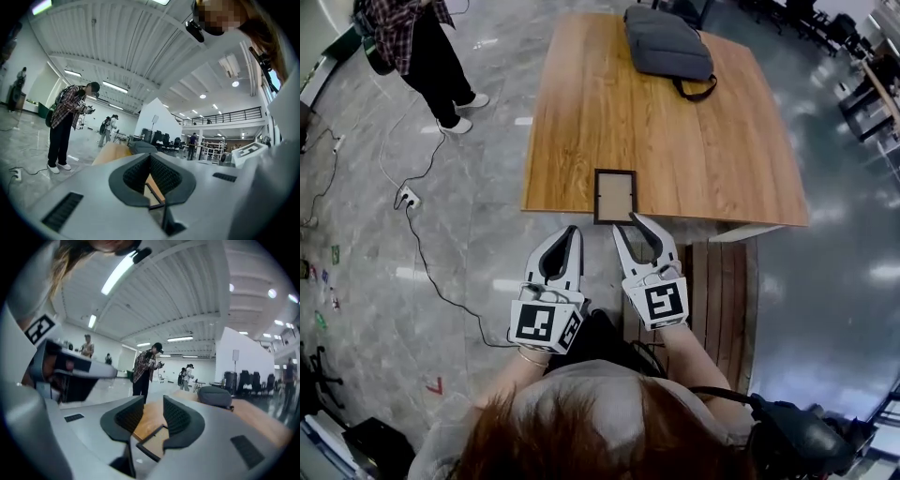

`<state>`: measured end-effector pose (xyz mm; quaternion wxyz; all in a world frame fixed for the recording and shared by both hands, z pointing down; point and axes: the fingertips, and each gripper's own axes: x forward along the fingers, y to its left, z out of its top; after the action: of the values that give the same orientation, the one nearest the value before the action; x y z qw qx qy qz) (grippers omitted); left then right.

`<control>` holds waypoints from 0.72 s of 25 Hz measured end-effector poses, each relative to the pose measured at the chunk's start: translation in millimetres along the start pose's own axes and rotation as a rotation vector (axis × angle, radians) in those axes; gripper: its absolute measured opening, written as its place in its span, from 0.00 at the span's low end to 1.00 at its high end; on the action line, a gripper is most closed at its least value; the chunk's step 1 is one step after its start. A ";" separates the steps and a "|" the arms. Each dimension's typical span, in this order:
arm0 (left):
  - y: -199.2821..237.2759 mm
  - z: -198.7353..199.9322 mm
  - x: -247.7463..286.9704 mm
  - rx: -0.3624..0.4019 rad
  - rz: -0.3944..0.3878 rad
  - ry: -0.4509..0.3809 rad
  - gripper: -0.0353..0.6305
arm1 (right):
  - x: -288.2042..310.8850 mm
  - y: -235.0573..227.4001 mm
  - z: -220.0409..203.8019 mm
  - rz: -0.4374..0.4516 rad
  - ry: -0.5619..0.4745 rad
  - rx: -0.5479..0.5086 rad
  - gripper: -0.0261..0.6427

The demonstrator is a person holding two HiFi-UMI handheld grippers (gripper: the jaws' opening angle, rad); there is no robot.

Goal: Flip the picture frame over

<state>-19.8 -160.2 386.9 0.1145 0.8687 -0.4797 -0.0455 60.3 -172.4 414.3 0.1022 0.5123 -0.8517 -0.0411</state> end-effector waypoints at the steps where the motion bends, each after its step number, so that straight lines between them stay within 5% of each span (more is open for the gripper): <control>1: 3.2 -3.9 -0.5 -0.004 0.009 0.006 0.06 | 7.8 1.1 -10.6 0.003 0.053 -0.126 0.23; 4: 14.9 -14.0 -3.5 -0.017 0.045 0.024 0.06 | 30.5 11.2 -59.5 0.061 0.226 -0.531 0.34; 7: 24.2 -22.0 -8.2 -0.030 0.078 0.037 0.06 | 44.2 17.7 -116.2 0.137 0.372 -0.741 0.38; 12: 36.9 -35.1 -16.6 -0.053 0.120 0.061 0.06 | 58.8 26.4 -174.7 0.205 0.478 -0.853 0.38; 18: 48.7 -48.8 -27.3 -0.068 0.150 0.096 0.06 | 79.6 16.8 -201.1 0.166 0.529 -0.940 0.38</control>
<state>-65.3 -154.6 445.2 0.1697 0.8272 -0.5356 -0.0113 53.1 -227.7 623.9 0.5339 0.3352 -0.7245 -0.2788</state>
